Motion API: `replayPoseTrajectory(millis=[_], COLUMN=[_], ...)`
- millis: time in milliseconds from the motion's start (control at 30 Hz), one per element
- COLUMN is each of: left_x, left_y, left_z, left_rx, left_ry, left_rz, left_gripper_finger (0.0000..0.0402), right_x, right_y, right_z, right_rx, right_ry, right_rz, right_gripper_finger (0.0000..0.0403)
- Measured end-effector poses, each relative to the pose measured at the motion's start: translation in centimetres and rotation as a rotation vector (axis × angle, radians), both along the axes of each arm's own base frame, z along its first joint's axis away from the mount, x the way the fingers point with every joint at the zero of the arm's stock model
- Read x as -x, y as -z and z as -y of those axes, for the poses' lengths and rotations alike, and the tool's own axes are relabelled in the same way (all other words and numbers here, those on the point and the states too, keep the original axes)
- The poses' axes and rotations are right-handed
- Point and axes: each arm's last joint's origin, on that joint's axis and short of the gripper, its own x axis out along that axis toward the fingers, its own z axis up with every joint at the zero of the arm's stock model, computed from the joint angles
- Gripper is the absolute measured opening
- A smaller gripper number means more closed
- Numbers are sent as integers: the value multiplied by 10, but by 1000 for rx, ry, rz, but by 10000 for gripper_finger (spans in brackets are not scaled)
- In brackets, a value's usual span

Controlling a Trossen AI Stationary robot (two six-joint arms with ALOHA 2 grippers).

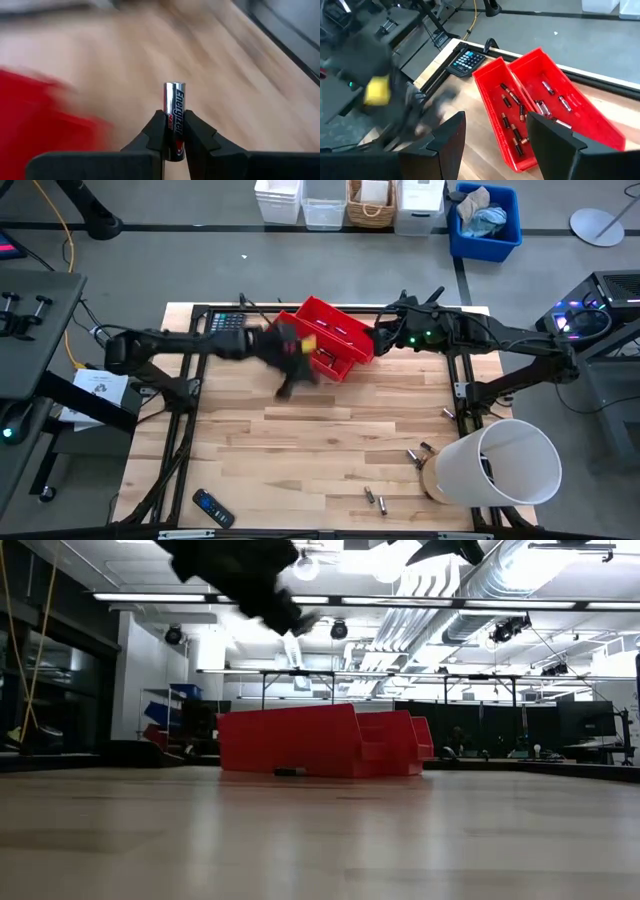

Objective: Sort batteries
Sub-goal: Put the silver battery into the top red bin

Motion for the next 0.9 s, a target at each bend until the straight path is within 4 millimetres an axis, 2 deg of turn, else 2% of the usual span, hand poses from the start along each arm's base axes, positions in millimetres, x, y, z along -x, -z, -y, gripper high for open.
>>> replayPoseTrajectory(millis=[67,200,300,433,533,733,900], left_x=[-2,-10,-27,-52,-65,-72,-64], left_y=[-14,-7,9,29,26,3,-15], left_z=[-33,-88,-113,-138,-151,-157,-149], left_rx=[-15,31,99,78,70,46,157], left_ry=[-179,-489,-575,-689,-729,-770,-689], left_rz=[141,241,194,85,39,-1,-110], left_gripper_finger=[30,30,30,29,37,140,208], right_x=[3,8,10,11,11,12,12], right_y=[-2,-6,-7,-7,-7,-7,-7], right_z=[0,1,4,9,13,16,19], right_rx=[14,51,87,104,110,162,151], right_ry=[6,35,42,42,48,-6,-14], right_rz=[6,13,-1,-17,-22,-65,-59], right_gripper_finger=[204,204,204,204,204,204,204])
